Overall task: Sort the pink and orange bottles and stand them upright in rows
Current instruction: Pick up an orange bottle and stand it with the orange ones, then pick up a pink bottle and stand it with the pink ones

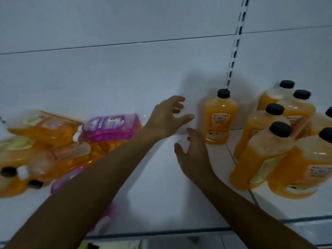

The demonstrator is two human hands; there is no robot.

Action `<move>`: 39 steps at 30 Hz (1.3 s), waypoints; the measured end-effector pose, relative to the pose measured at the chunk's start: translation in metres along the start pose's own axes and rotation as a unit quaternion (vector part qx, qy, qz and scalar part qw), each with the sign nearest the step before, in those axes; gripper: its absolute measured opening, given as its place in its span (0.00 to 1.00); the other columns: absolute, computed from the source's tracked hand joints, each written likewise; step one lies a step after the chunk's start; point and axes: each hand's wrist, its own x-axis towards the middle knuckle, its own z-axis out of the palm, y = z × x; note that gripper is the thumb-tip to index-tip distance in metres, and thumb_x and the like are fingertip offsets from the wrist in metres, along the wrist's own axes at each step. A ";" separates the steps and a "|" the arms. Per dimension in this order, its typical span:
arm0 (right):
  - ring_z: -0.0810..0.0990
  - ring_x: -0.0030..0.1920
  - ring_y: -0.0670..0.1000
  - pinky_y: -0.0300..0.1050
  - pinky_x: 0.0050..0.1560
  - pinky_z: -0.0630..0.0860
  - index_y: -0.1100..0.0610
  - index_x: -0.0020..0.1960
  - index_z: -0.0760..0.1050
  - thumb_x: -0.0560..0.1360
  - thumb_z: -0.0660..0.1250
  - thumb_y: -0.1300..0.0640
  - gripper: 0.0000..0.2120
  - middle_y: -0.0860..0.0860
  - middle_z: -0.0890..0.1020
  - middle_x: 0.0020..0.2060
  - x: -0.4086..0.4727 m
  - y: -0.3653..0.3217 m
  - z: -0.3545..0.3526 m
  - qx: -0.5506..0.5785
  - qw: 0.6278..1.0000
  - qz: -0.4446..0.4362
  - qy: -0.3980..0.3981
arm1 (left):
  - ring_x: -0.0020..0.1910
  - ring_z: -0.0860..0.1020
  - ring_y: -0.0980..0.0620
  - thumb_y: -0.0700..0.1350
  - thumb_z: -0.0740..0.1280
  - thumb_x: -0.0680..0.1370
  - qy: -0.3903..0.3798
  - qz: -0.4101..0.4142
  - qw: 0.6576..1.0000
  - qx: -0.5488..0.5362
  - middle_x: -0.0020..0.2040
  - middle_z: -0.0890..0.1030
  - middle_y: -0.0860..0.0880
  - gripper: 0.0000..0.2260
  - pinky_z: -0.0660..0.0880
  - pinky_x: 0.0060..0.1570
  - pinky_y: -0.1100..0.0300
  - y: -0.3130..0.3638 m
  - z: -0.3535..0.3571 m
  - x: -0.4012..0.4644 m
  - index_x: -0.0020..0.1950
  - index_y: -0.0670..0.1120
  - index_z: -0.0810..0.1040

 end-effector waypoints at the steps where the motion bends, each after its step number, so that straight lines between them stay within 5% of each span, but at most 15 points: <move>1: 0.67 0.65 0.43 0.36 0.62 0.67 0.53 0.74 0.59 0.78 0.66 0.52 0.29 0.48 0.64 0.71 0.001 -0.008 0.007 0.008 1.000 -0.009 -0.022 | 0.53 0.77 0.56 0.52 0.73 0.73 0.029 0.003 0.999 0.019 0.59 0.79 0.51 0.25 0.75 0.53 0.65 -0.004 -0.016 -0.010 0.68 0.48 0.73; 6: 0.68 0.68 0.49 0.42 0.62 0.68 0.52 0.75 0.58 0.76 0.68 0.48 0.32 0.50 0.66 0.72 0.014 -0.052 0.047 -0.007 0.993 -0.071 -0.095 | 0.61 0.75 0.52 0.52 0.71 0.75 0.128 -0.058 0.978 0.152 0.65 0.77 0.48 0.24 0.70 0.59 0.60 -0.049 -0.104 -0.063 0.70 0.47 0.71; 11: 0.76 0.62 0.52 0.46 0.55 0.77 0.49 0.70 0.63 0.72 0.72 0.47 0.30 0.49 0.74 0.64 0.029 -0.077 0.083 -0.036 0.984 -0.109 -0.133 | 0.71 0.67 0.43 0.59 0.72 0.71 0.032 -0.170 0.927 0.332 0.72 0.70 0.46 0.38 0.67 0.69 0.45 -0.097 -0.149 -0.096 0.76 0.48 0.61; 15: 0.75 0.64 0.55 0.54 0.58 0.79 0.50 0.75 0.59 0.74 0.71 0.49 0.34 0.52 0.73 0.67 0.031 -0.077 0.102 -0.073 0.973 -0.159 -0.149 | 0.65 0.73 0.43 0.62 0.72 0.69 -0.035 -0.154 0.906 0.393 0.65 0.76 0.46 0.37 0.68 0.66 0.43 -0.121 -0.148 -0.094 0.72 0.51 0.62; 24: 0.77 0.60 0.56 0.52 0.60 0.77 0.49 0.75 0.62 0.78 0.66 0.54 0.27 0.54 0.76 0.65 0.034 -0.070 0.111 -0.099 0.972 -0.186 -0.101 | 0.67 0.69 0.42 0.61 0.72 0.71 -0.010 -0.132 0.904 0.407 0.67 0.74 0.45 0.35 0.68 0.64 0.44 -0.143 -0.140 -0.081 0.73 0.52 0.62; 30: 0.80 0.55 0.55 0.38 0.54 0.72 0.54 0.72 0.68 0.79 0.64 0.55 0.22 0.55 0.80 0.60 0.028 -0.066 0.093 -0.073 0.983 -0.163 -0.037 | 0.65 0.70 0.45 0.59 0.73 0.70 0.018 -0.045 0.923 0.381 0.65 0.75 0.47 0.33 0.68 0.63 0.49 -0.131 -0.131 -0.073 0.71 0.52 0.67; 39: 0.80 0.56 0.51 0.45 0.58 0.78 0.53 0.70 0.70 0.78 0.66 0.58 0.20 0.53 0.80 0.59 0.015 -0.048 0.073 -0.049 0.987 -0.150 0.014 | 0.62 0.75 0.44 0.64 0.72 0.69 -0.062 -0.045 0.935 0.346 0.64 0.75 0.47 0.40 0.72 0.62 0.46 -0.136 -0.120 -0.071 0.75 0.54 0.57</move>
